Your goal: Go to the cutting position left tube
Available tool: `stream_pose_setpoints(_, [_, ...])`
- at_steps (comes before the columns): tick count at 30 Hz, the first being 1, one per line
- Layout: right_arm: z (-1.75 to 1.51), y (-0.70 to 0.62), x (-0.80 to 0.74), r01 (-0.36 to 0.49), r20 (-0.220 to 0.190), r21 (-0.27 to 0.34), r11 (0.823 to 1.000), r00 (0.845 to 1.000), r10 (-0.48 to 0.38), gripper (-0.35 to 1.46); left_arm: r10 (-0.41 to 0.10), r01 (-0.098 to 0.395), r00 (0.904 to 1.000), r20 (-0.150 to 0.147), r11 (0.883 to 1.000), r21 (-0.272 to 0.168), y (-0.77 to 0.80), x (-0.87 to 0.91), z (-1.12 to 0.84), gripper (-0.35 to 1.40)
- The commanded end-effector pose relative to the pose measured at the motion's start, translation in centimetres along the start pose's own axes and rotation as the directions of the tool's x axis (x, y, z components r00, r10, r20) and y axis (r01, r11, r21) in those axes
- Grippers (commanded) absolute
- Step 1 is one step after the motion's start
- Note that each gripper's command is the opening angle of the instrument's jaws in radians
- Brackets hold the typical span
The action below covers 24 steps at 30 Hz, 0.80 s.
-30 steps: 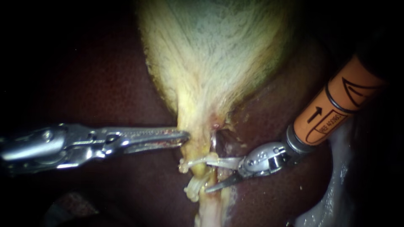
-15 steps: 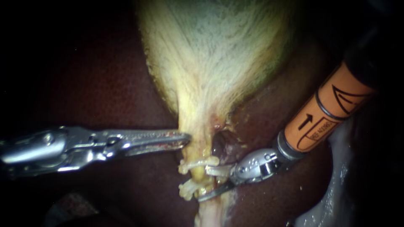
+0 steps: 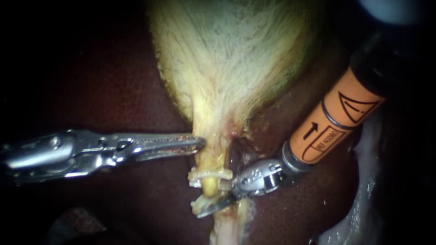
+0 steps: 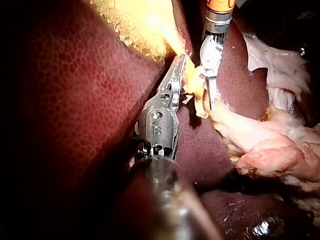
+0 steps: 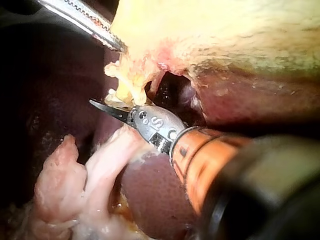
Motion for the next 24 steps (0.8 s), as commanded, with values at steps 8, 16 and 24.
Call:
stream_pose_setpoints(8, [0.07,-0.01,0.07,-0.162,-0.062,0.041,0.986,0.984,0.164,1.36,0.001,-0.001,1.0,0.0,1.0,-0.001,-0.01,0.01,0.01,-0.05])
stream_pose_setpoints(16, [0.14,-0.04,0.12,-0.197,-0.059,0.074,0.978,0.978,0.201,1.31,0.001,-0.001,1.0,0.0,1.0,-0.001,-0.01,0.01,0.02,-0.05])
stream_pose_setpoints(24, [0.14,-0.02,0.1,-0.197,-0.059,0.074,0.978,0.978,0.201,1.31,0.001,-0.001,1.0,0.0,1.0,-0.001,-0.01,0.01,0.02,-0.05])
